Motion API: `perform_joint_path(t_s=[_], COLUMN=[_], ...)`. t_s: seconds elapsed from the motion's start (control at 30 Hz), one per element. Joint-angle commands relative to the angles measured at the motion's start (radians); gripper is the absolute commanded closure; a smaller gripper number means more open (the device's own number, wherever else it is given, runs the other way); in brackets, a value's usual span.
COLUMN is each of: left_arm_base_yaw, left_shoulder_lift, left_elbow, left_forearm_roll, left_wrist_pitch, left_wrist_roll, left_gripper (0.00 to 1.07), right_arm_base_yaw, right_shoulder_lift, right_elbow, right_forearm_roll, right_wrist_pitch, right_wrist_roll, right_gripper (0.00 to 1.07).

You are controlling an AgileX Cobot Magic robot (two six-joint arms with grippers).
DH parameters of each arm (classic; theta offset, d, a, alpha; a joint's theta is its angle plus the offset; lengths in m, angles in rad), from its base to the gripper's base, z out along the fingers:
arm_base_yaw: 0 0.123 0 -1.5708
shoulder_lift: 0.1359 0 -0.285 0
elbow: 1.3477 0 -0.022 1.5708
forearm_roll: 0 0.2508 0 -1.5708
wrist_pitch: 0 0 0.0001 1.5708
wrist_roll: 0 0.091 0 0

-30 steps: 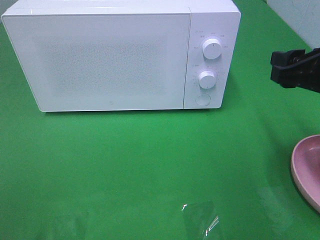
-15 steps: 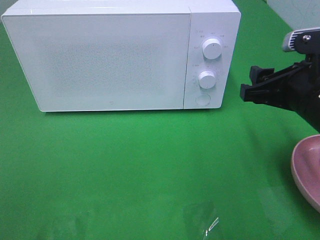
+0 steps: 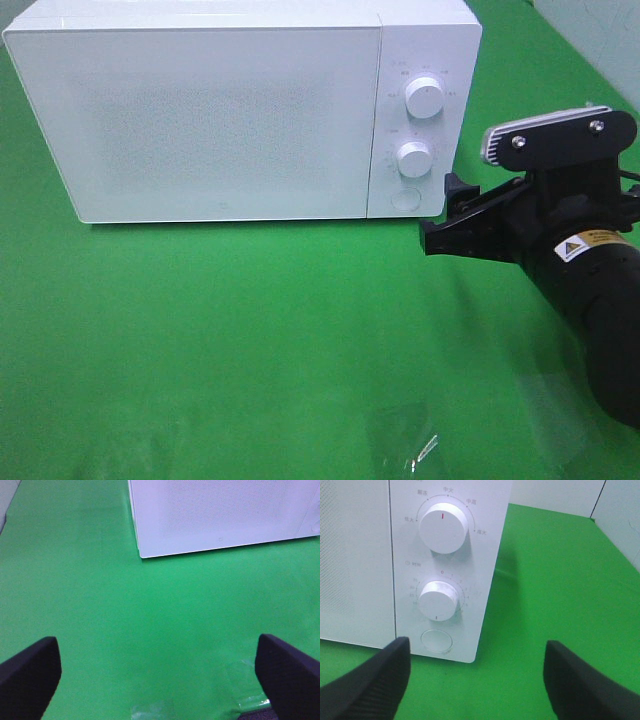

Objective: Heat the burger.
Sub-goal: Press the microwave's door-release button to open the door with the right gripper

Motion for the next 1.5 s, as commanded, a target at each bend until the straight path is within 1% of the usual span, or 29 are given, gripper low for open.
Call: perform_joint_path(t_s=[0.03,0.2,0.37,0.63,0.77,0.87,0.9,1.1,1.13,1.17,1.2,1.23,1.3,1.33,1.37,1.4,1.43,1.47,1.5], left_arm_base_yaw=[-0.002,-0.002,-0.002,-0.002,-0.002,-0.002,-0.002,-0.002,-0.002,-0.002,-0.002,-0.002,-0.002,-0.002,-0.002,-0.002,-0.002,-0.002,-0.002], left_shoulder_lift=[-0.018,-0.018,-0.018,-0.018,-0.018,-0.018,-0.018,-0.018,-0.018,-0.018,-0.018,-0.018,-0.018,-0.018,-0.018,-0.018,-0.018,-0.018,-0.018], left_elbow=[0.002,0.002,0.002,0.002,0.002,0.002,0.002,0.002,0.002,0.002,0.002,0.002,0.002,0.002,0.002,0.002,0.002,0.002,0.002], left_forearm_roll=[0.0,0.0,0.0,0.0,0.0,0.0,0.0,0.0,0.0,0.0,0.0,0.0,0.0,0.0,0.0,0.0,0.0,0.0,0.0], left_wrist_pitch=[-0.015,-0.015,-0.015,-0.015,-0.015,-0.015,-0.015,-0.015,-0.015,-0.015,-0.015,-0.015,-0.015,-0.015,-0.015,-0.015,-0.015,-0.015,-0.015], left_wrist_roll=[-0.006,-0.006,-0.006,-0.006,-0.006,-0.006,-0.006,-0.005,-0.005,-0.005,-0.005,-0.005,-0.005,-0.005,-0.005,-0.005,-0.005,-0.005,-0.005], left_gripper=[0.09,0.09,0.09,0.09,0.09,0.09,0.09,0.09,0.09,0.09,0.09,0.09,0.09,0.09,0.09,0.09,0.09,0.09,0.09], right_arm_base_yaw=[0.02,0.026,0.026,0.026,0.026,0.026,0.026,0.026,0.026,0.026,0.026,0.026,0.026,0.026,0.026,0.026,0.026,0.026,0.026], right_shoulder_lift=[0.018,0.033,0.033,0.038,0.116,0.145,0.168,0.182,0.182,0.182,0.182,0.182,0.182,0.182,0.182,0.182,0.182,0.182,0.182], right_elbow=[0.003,0.003,0.003,0.003,0.002,0.002,0.002,0.002,0.002,0.002,0.002,0.002,0.002,0.002,0.002,0.002,0.002,0.002,0.002], right_forearm_roll=[0.013,0.01,0.01,-0.015,-0.055,-0.063,-0.068,-0.074,-0.074,-0.074,-0.076,-0.076,-0.086,-0.086,-0.104,-0.104,-0.124,-0.124,-0.14], right_wrist_pitch=[-0.038,-0.039,-0.039,-0.048,-0.134,-0.143,-0.143,-0.149,-0.155,-0.155,-0.155,-0.155,-0.138,-0.138,-0.111,-0.111,-0.092,-0.092,-0.073], right_wrist_roll=[-0.002,0.053,0.157,0.187,0.209,0.24,0.283,0.412,0.461,0.461,0.5,0.5,0.748,0.748,0.915,0.915,1.097,1.097,1.279], right_gripper=[0.36,0.36,0.36,0.36,0.36,0.36,0.36,0.38,0.44,0.44,0.48,0.48,0.66,0.66,0.78,0.78,0.9,0.9,0.95])
